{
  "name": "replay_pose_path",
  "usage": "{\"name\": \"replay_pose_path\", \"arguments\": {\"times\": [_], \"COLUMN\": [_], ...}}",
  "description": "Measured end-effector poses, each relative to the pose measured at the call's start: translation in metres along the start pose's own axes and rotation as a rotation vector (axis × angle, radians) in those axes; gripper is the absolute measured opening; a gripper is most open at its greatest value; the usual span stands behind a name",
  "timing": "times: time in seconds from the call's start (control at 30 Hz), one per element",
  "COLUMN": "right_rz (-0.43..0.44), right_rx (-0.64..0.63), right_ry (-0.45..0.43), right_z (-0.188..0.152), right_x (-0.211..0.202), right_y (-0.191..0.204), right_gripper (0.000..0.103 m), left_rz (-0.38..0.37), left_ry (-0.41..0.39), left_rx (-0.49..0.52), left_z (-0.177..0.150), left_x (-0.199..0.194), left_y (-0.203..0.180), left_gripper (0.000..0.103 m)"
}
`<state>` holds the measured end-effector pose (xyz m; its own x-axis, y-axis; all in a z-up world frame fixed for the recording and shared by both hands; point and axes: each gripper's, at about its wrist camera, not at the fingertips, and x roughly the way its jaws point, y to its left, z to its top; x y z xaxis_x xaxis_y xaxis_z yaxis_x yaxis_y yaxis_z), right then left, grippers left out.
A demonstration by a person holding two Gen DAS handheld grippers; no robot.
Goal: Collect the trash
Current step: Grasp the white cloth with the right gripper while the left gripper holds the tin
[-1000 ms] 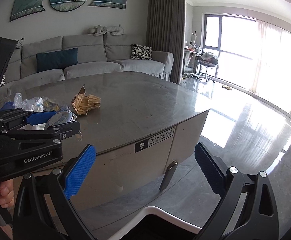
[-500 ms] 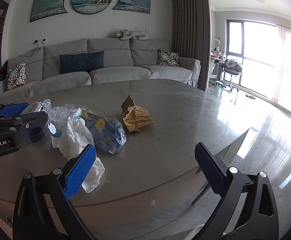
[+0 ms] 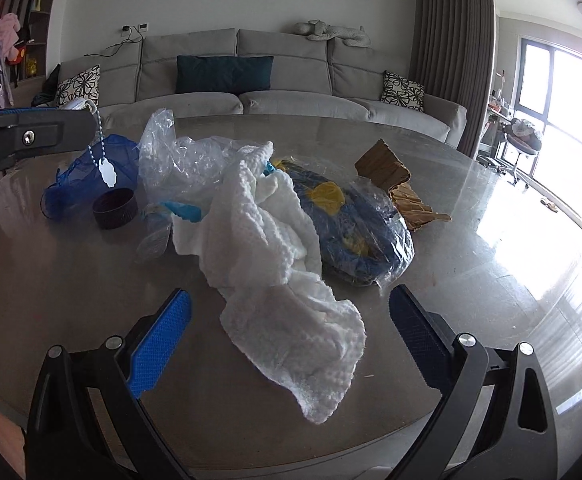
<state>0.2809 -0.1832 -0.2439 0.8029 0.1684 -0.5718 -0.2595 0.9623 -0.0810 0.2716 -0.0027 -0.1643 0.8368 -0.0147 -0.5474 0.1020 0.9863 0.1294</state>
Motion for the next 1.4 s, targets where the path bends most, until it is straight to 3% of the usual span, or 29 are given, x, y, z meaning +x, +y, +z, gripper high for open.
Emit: {"name": "replay_pose_path", "arguments": {"times": [0.2, 0.4, 0.47, 0.5, 0.53, 0.57, 0.6, 0.63, 0.8, 1.2, 1.4], "right_rz": [0.042, 0.063, 0.068, 0.068, 0.071, 0.073, 0.069, 0.064, 0.058, 0.009, -0.033], "right_rx": [0.074, 0.057, 0.053, 0.052, 0.049, 0.043, 0.037, 0.036, 0.028, 0.005, 0.009], "right_ry": [0.02, 0.019, 0.018, 0.021, 0.024, 0.025, 0.026, 0.029, -0.009, -0.267, -0.346], "right_z": [-0.005, -0.003, -0.002, -0.002, -0.002, -0.001, -0.001, -0.001, 0.003, 0.038, 0.036], "right_x": [0.006, 0.001, 0.0, -0.001, -0.001, -0.001, -0.001, -0.002, -0.02, -0.127, -0.172], "right_y": [-0.006, 0.0, 0.002, 0.002, 0.002, 0.003, 0.003, 0.003, 0.002, -0.009, -0.02], "right_gripper": [0.095, 0.073, 0.056, 0.053, 0.045, 0.023, 0.015, 0.012, 0.009, 0.009, 0.009], "left_rz": [-0.006, -0.008, -0.006, -0.005, -0.004, -0.004, -0.003, -0.001, 0.001, -0.025, -0.066], "left_ry": [0.008, 0.004, 0.008, 0.01, 0.012, 0.015, 0.015, 0.013, 0.013, -0.035, -0.049], "left_rx": [0.006, 0.014, 0.016, 0.014, 0.012, 0.012, 0.013, 0.014, 0.017, 0.043, 0.06], "left_z": [-0.002, -0.002, -0.002, -0.003, -0.003, -0.003, -0.003, -0.004, -0.003, -0.008, -0.014], "left_x": [0.004, 0.007, 0.008, 0.009, 0.009, 0.01, 0.01, 0.01, 0.01, -0.011, -0.026], "left_y": [-0.002, -0.003, -0.003, -0.003, -0.003, -0.003, -0.002, -0.002, -0.002, -0.017, -0.034], "left_gripper": [0.056, 0.056, 0.056, 0.056, 0.056, 0.056, 0.056, 0.056, 0.057, 0.057, 0.057]}}
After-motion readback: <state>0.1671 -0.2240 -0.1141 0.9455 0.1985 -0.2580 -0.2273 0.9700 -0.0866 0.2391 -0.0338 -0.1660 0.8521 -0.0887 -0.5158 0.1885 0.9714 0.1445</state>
